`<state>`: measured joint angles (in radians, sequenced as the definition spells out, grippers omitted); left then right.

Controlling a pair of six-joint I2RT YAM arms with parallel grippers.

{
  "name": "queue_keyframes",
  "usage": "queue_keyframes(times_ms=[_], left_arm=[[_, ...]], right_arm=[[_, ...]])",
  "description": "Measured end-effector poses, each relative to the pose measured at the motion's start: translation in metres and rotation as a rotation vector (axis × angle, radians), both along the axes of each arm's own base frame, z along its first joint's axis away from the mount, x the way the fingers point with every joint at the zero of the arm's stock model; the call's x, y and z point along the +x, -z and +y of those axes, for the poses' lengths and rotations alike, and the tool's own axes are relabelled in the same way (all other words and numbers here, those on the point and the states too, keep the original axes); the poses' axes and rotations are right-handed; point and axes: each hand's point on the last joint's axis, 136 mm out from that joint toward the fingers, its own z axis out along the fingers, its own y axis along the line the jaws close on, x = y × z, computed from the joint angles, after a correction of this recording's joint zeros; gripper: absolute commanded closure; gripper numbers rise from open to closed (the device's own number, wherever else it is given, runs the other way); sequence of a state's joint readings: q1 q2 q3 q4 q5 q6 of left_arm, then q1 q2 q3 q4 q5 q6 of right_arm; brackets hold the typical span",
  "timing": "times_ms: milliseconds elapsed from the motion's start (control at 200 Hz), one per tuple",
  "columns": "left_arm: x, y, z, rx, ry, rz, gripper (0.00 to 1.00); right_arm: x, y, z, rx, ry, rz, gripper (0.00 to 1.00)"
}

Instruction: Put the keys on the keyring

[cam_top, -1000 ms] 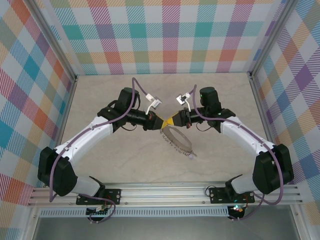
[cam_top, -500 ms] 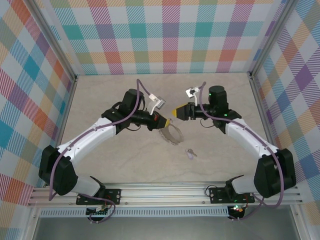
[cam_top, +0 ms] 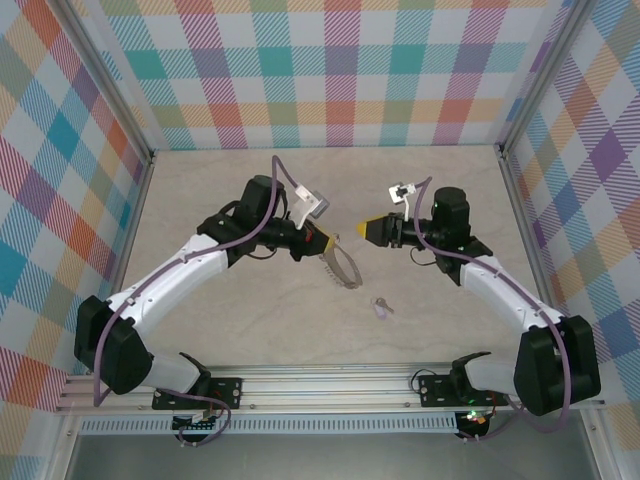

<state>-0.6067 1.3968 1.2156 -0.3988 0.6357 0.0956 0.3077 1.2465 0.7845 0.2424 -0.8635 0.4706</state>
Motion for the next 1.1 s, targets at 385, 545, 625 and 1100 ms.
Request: queue_keyframes(times_ms=[385,545,625,1100], left_arm=[[-0.005,-0.017,-0.01,-0.045,0.069,0.01,1.0],[-0.005,-0.013,-0.011,-0.045,0.079,0.024,1.0],[-0.006,-0.013,-0.012,-0.048,0.083,0.027,1.0],[-0.01,-0.01,-0.011,-0.039,0.089,0.051,1.0]], right_arm=[[-0.026,-0.009,0.024,0.056,-0.13,-0.028,0.55],[-0.028,-0.007,0.028,0.062,-0.14,-0.016,0.65],[-0.028,-0.007,0.029,0.065,-0.143,-0.017,0.73],[-0.037,-0.007,0.036,0.074,-0.192,-0.007,0.88]])
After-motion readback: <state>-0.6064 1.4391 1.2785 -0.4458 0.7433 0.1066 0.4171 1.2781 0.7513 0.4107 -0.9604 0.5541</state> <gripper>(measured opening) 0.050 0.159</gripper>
